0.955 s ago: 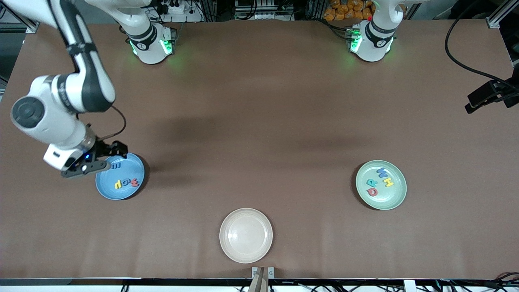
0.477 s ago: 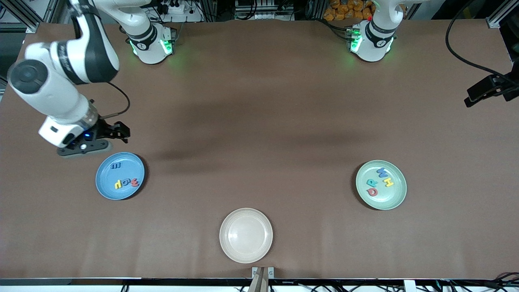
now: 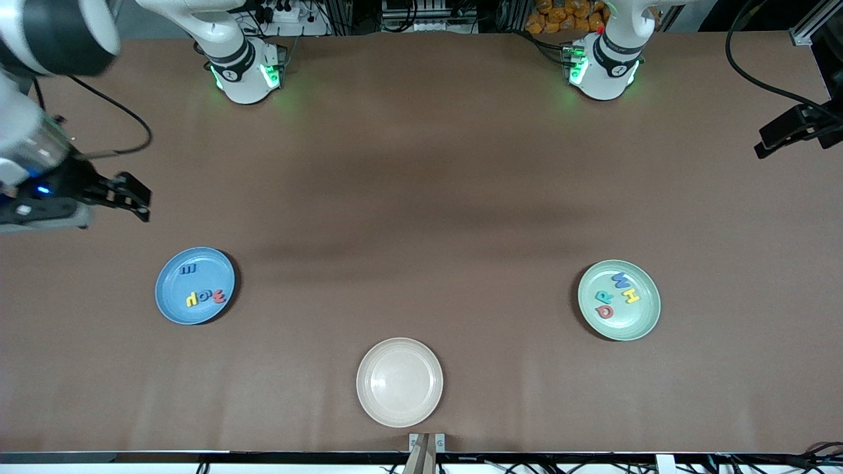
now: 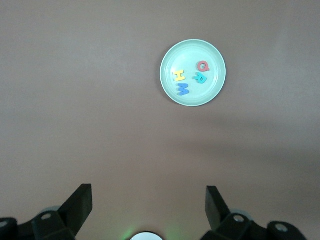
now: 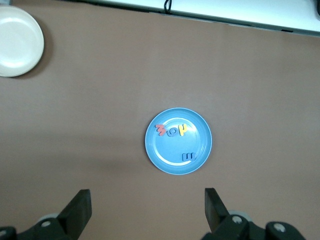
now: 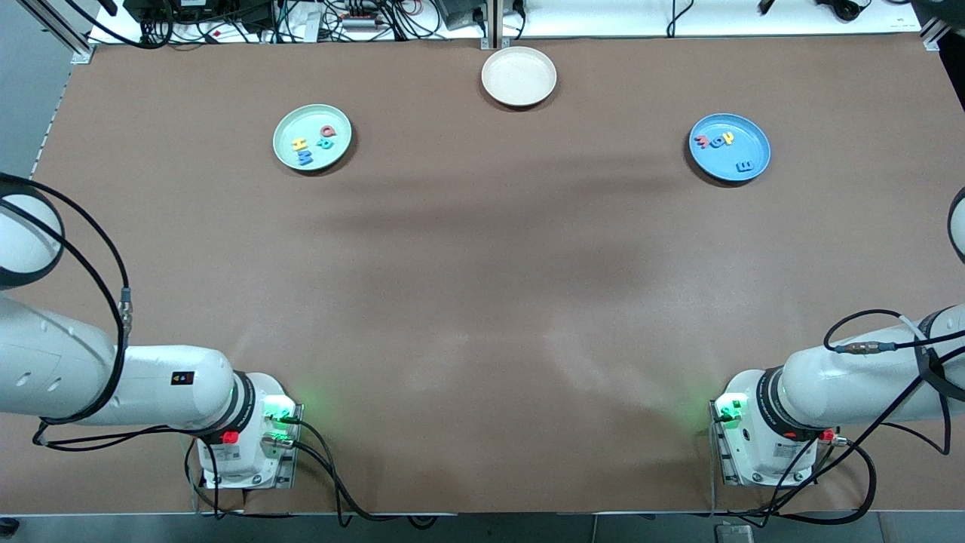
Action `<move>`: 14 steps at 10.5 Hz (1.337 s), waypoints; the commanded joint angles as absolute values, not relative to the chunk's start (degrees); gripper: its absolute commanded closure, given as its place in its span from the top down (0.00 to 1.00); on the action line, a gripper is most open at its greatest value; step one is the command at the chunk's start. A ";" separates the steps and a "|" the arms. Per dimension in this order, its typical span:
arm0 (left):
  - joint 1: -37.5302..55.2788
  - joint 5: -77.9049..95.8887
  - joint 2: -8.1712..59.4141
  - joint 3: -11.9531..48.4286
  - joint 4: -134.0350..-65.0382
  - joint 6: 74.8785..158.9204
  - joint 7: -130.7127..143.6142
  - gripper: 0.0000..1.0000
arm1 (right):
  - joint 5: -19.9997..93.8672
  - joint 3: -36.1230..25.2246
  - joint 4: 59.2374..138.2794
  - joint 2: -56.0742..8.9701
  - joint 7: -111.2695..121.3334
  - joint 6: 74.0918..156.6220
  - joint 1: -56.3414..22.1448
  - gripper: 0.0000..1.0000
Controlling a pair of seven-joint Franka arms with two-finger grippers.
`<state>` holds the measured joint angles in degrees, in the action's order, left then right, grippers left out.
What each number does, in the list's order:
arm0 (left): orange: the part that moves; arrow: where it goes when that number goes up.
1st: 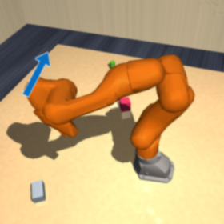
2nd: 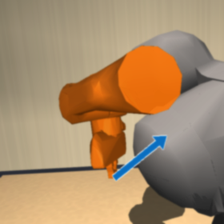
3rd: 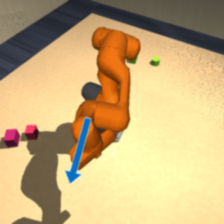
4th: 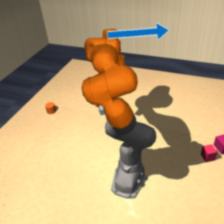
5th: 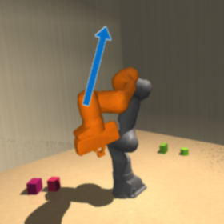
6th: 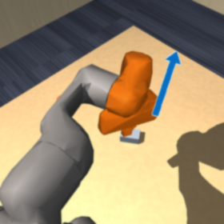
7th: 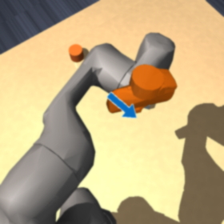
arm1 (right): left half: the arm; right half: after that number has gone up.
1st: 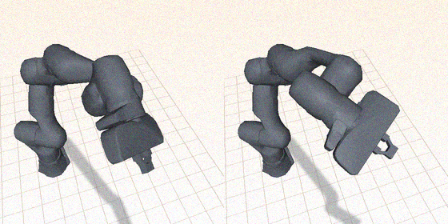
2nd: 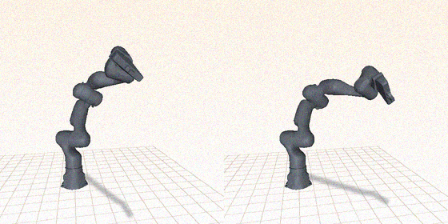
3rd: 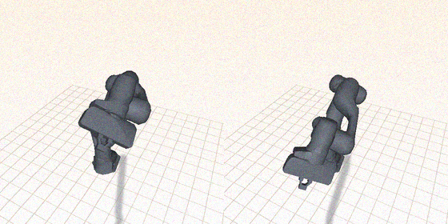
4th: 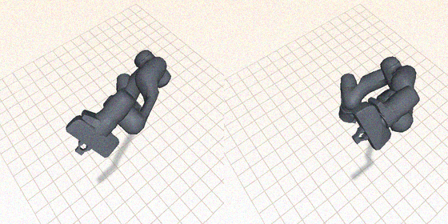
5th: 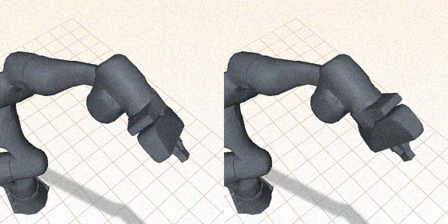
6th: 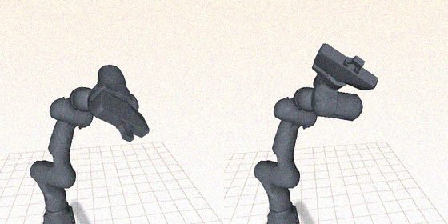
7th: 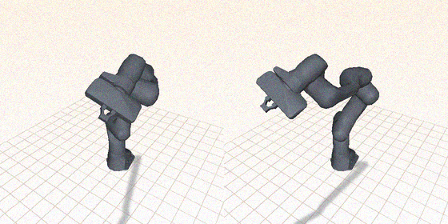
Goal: Sort upper and lower case letters into plates
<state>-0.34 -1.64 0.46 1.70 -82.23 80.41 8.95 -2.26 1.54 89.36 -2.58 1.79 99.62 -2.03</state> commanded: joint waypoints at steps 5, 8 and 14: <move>-1.41 -1.58 0.00 2.46 -82.53 79.37 4.57 1.00 | 0.35 -1.85 81.92 -2.37 1.14 89.31 -0.53 1.00; -1.41 -1.67 0.09 2.37 -82.09 79.54 4.48 1.00 | 0.17 -1.93 80.95 -2.37 1.23 87.81 -0.53 1.00; -1.06 -1.50 -0.35 3.07 -82.96 82.87 4.75 1.00 | -0.09 -2.02 80.95 -2.37 1.23 86.84 -0.53 1.00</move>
